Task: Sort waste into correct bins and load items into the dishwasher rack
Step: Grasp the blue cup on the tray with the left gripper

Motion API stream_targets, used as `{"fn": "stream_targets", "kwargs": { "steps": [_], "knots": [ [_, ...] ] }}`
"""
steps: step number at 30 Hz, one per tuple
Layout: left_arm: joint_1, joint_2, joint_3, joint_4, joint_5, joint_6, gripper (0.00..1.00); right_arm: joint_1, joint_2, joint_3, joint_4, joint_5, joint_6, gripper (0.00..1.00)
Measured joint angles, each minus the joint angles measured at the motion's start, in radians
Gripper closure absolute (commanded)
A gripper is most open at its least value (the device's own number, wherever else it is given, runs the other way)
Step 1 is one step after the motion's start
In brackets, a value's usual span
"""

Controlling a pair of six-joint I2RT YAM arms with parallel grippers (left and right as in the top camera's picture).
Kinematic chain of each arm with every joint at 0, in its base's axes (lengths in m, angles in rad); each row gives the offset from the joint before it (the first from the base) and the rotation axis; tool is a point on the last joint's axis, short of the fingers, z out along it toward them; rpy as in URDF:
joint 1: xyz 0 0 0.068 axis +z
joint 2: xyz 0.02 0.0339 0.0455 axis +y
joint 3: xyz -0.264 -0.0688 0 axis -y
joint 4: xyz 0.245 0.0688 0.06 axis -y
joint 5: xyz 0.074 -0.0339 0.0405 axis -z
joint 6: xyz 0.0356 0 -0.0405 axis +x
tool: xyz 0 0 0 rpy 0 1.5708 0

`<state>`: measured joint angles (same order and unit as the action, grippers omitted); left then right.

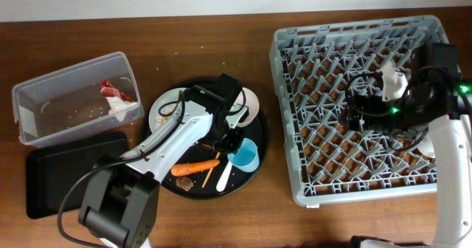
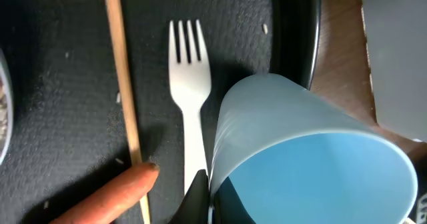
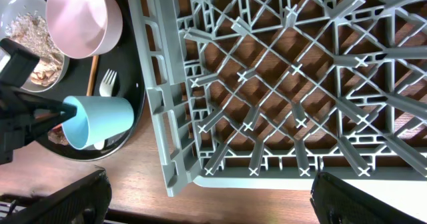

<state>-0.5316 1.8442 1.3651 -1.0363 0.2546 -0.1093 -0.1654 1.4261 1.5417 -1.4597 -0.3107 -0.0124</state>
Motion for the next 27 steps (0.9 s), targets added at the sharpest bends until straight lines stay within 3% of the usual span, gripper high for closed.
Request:
{"fn": "stream_targets", "kwargs": {
  "steps": [6, 10, 12, 16, 20, 27],
  "knots": [
    [0.135, -0.009, 0.183, -0.081, 0.119, 0.043, 1.00, 0.000, 0.001, 0.000, 0.012, 0.000, -0.014, 0.01],
    [0.293, -0.064, 0.281, 0.024, 0.412, 0.085, 1.00, 0.000, 0.034, 0.000, 0.041, -0.057, -0.056, 0.01],
    [0.345, -0.074, 0.289, 0.097, 0.602, 0.099, 1.00, 0.000, 0.066, 0.000, 0.055, -0.169, -0.128, 0.01],
    [0.360, -0.073, 0.290, 0.164, 0.882, 0.111, 1.00, 0.002, 0.147, 0.000, 0.061, -0.592, -0.362, 0.01],
    [0.340, -0.073, 0.290, 0.166, 0.967, 0.112, 1.00, 0.022, 0.199, 0.000, 0.061, -0.875, -0.513, 0.02],
    [0.317, -0.073, 0.290, 0.166, 1.004, 0.114, 1.00, 0.167, 0.209, 0.000, 0.143, -1.049, -0.589, 0.01]
  ]
}}
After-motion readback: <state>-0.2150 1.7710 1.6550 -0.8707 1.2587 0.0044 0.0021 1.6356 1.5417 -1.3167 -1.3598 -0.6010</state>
